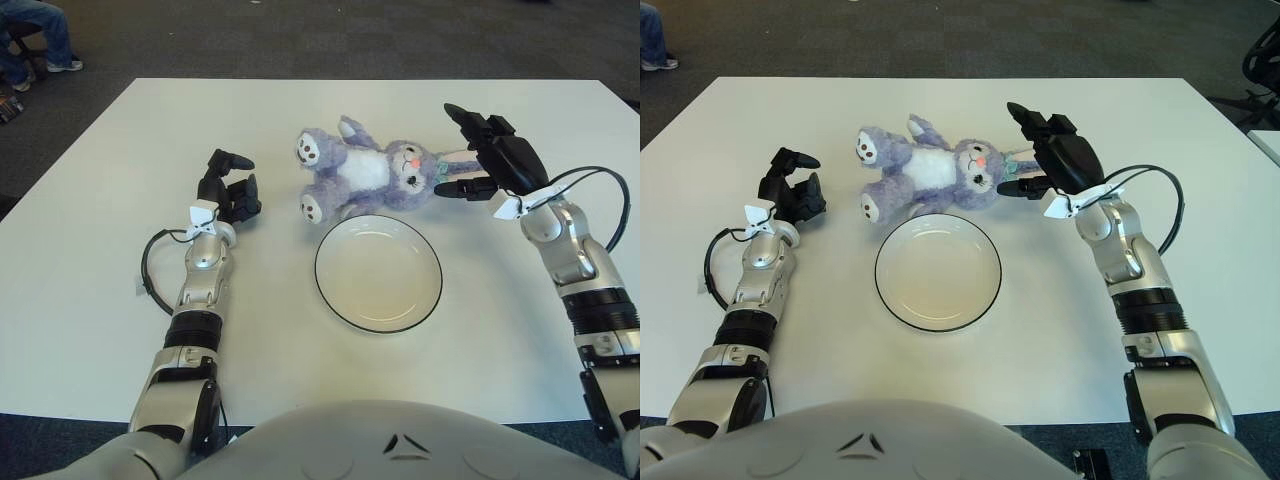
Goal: Put the doll into the plate.
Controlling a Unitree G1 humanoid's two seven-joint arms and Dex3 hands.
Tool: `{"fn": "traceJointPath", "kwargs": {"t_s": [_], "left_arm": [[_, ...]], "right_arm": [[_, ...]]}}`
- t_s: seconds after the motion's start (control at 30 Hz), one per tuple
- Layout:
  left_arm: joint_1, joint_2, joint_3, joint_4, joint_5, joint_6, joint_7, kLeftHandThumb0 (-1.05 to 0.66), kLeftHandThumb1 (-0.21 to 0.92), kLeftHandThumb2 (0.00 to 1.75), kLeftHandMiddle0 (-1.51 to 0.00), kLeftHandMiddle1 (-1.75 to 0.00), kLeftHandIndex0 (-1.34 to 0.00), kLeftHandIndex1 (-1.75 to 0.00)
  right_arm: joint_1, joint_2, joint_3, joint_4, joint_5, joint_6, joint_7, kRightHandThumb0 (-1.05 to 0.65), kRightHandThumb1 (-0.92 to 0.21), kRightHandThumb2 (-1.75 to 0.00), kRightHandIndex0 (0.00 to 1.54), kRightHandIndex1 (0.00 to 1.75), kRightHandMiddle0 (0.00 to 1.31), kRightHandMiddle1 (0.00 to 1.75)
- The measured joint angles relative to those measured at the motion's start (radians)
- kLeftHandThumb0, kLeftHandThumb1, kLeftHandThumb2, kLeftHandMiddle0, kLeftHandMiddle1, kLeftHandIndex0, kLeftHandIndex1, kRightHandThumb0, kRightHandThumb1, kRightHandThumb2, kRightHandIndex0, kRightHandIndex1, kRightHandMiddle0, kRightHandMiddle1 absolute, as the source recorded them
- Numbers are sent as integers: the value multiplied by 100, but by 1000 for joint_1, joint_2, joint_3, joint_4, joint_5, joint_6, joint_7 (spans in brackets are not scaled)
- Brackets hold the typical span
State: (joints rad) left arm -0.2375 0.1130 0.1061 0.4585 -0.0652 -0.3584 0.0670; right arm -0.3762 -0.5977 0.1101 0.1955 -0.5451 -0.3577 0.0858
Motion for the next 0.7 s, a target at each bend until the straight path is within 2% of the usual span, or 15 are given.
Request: {"fn": "traceJointPath", "kwargs": {"t_s": [0.03, 0.07, 0.17, 0.3, 0.7], "left_arm": [[0, 0, -2, -1, 1, 0, 1, -40, 58, 99, -122, -175, -41, -175], [0, -1, -2, -3, 3, 0, 2, -40, 57, 99, -121, -175, -41, -175], [2, -1, -7, -8, 4, 0, 4, -40, 57, 99, -121, -175, -41, -175], [5, -1, -12, -15, 4, 12, 4, -40, 58, 98, -121, -175, -41, -175], [4, -1, -18, -13, -6, 15, -3, -40, 57, 99, -122, -175, -41, -175]], "right_arm": [[-9, -6, 3, 0, 6, 0, 22, -103, -86, -14, 0, 61, 0, 2], [-19, -11, 6, 0, 11, 0, 44, -104, -86, -14, 0, 47, 0, 1], [-48, -24, 10, 0, 28, 2, 110, -104, -86, -13, 0, 15, 0, 0], [-87, -36, 20, -1, 61, 12, 195, -105, -85, -12, 0, 3, 0, 0], [-146, -40, 46, -7, 145, 49, 391, -101, -79, -8, 0, 0, 0, 0]]}}
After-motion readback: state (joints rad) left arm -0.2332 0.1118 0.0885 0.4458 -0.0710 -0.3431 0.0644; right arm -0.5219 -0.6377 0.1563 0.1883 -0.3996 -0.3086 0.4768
